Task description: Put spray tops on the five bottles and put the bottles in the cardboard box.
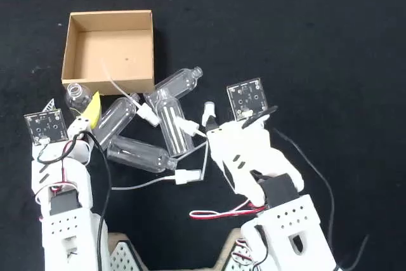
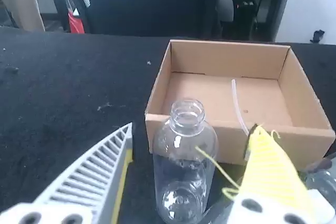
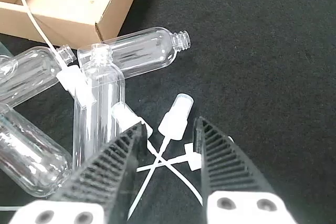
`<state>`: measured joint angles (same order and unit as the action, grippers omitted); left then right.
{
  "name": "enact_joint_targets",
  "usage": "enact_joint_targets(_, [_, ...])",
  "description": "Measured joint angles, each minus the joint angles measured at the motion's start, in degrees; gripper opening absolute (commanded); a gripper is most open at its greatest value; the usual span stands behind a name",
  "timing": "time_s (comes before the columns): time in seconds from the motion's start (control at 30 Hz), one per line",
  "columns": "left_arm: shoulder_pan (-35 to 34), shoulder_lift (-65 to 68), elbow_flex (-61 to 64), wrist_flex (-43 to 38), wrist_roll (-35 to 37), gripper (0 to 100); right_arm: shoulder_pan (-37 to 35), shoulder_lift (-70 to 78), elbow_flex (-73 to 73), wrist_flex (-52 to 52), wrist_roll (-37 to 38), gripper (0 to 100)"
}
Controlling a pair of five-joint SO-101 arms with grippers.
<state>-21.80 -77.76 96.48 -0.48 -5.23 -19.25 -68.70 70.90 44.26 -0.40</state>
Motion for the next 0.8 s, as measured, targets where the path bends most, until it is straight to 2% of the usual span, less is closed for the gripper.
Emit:
enact_joint_targets(0.53, [0.0, 8.7, 0.0, -4.4, 0.0, 33, 0.0, 0.0, 0.0, 0.0, 0.0, 15.5])
enact_joint_targets(0.8, [-1.23, 14.15, -0.09, -10.2, 0.0, 33, 0.0, 0.0, 0.0, 0.0, 0.0, 15.5])
